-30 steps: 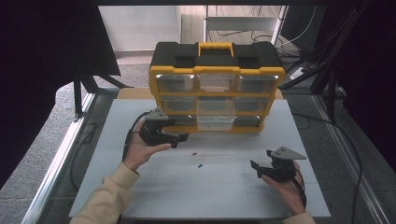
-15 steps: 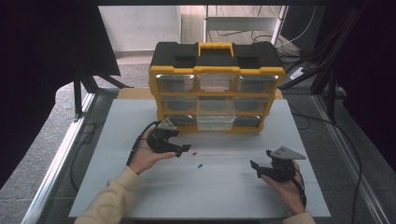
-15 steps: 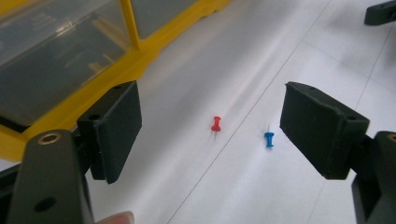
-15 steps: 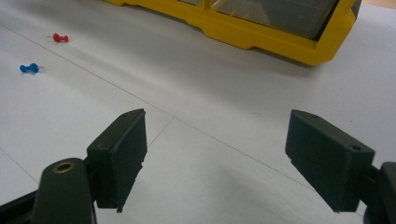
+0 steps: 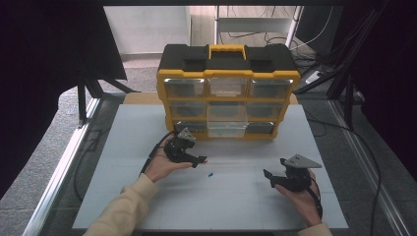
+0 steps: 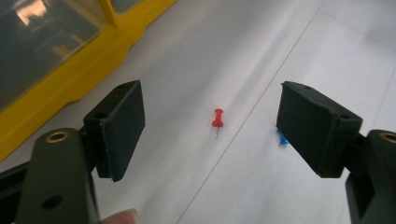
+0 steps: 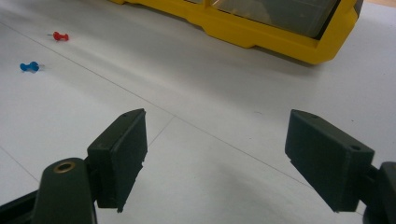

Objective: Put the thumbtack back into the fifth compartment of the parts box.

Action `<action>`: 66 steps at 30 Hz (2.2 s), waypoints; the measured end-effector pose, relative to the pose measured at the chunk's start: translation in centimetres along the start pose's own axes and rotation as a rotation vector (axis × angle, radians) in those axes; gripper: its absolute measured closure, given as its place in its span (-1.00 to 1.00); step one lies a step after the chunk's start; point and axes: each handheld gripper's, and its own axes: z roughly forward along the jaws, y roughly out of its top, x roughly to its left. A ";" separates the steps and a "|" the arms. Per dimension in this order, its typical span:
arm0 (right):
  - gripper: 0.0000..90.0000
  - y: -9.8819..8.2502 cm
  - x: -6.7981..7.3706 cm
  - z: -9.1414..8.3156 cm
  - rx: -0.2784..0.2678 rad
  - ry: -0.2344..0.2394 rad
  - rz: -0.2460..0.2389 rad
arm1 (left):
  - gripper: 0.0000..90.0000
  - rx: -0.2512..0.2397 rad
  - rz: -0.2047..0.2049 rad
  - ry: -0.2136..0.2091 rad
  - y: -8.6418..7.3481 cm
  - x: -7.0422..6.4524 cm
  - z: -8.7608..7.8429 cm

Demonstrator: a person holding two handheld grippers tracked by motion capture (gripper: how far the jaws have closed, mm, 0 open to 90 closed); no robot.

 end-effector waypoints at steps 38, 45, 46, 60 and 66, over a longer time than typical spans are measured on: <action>-0.53 0.0 -0.1 0.0 0.005 -0.005 0.004 | 0.75 0.181 0.062 -0.007 0.5 -0.9 4.6; -0.53 -0.1 -0.1 0.0 0.006 -0.006 0.006 | 0.83 0.179 0.060 -0.003 0.5 -1.0 4.6; -0.53 -0.1 -0.1 0.0 0.007 -0.007 0.006 | 0.83 0.176 0.059 -0.003 0.5 -1.0 4.5; -0.53 0.0 -0.1 0.0 0.004 -0.011 0.009 | 0.84 -0.008 -0.053 -0.068 -0.5 -0.3 0.4; -0.53 0.0 -0.1 0.0 0.005 -0.014 0.009 | 0.84 -0.085 -0.076 -0.047 -1.0 -0.2 -2.0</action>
